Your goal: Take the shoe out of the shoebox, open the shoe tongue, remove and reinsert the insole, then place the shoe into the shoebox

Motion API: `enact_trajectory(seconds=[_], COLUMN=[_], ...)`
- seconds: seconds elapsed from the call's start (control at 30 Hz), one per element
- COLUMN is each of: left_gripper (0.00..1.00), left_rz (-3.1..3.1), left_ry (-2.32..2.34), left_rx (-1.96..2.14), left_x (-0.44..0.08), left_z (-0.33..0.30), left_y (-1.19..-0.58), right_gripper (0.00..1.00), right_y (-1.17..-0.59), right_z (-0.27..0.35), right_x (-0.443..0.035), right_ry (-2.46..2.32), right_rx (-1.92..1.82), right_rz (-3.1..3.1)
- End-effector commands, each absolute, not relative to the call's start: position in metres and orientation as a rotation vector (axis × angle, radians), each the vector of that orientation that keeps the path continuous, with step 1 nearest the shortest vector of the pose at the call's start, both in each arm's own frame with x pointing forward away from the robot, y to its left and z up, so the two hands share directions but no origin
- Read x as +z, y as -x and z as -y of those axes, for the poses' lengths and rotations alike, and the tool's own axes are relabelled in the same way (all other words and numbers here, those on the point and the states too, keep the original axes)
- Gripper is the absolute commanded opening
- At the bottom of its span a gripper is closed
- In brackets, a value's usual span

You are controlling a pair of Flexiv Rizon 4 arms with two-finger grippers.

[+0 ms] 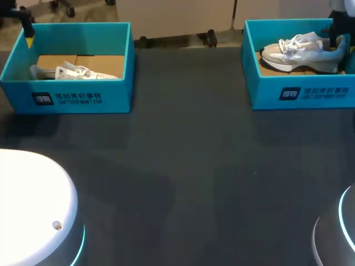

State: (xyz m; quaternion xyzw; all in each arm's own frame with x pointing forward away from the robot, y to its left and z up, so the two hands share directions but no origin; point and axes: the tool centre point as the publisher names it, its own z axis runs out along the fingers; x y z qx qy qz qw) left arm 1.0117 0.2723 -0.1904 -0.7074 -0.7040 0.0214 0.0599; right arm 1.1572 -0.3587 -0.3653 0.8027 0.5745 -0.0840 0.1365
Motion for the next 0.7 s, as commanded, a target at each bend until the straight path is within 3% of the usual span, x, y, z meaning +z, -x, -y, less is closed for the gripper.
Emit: enact_trajectory(seconds=[0.03,0.47,0.5,0.63,0.7], left_gripper=[1.00,1.00,1.00,1.00,1.00], left_rz=[2.132,2.132,2.132,2.132,2.132], left_ry=[2.142,2.142,2.142,2.142,2.142], left_rx=[0.060,0.060,0.060,0.060,0.060], left_x=[-0.190,-0.190,-0.190,-0.190,-0.190], left_z=[-0.272,-0.272,-0.272,-0.272,-0.272], left_y=[-1.011,-1.011,-1.011,-1.011,-1.011], right_gripper=[0.48,0.46,0.42,0.00,0.00], right_y=[-1.163,-1.166,-1.166,-1.163,-1.161], right_z=[0.362,0.365,0.366,0.369,0.370], right_x=[-0.375,-0.389,-0.389,-0.385,-0.381], right_ry=[-2.331,-2.365,-2.368,-2.369,-2.368], right_rx=[-0.255,-0.244,-0.242,-0.246,-0.248], right_rz=[-1.664,-1.717,-1.721,-1.720,-1.714])
